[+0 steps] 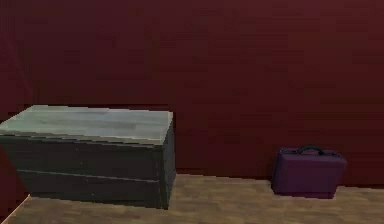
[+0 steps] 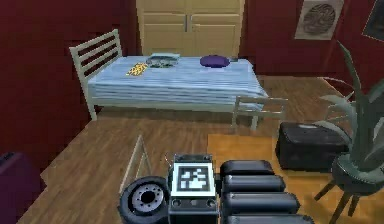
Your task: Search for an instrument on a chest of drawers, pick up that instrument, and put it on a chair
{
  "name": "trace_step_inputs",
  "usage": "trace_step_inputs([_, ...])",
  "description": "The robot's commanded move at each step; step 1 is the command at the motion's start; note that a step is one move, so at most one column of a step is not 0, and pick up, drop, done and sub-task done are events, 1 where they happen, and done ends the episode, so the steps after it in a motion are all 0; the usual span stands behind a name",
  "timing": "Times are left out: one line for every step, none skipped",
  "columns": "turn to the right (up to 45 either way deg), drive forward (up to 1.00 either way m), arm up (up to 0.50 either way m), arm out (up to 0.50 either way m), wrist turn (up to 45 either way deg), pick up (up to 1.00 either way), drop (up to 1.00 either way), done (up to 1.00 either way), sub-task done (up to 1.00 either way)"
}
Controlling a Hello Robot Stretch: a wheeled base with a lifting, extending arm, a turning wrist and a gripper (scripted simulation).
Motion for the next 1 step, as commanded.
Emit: trace_step_inputs([3.0, 0.0, 0.0, 0.0, 0.0, 0.0, 0.0, 0.0, 0.0])
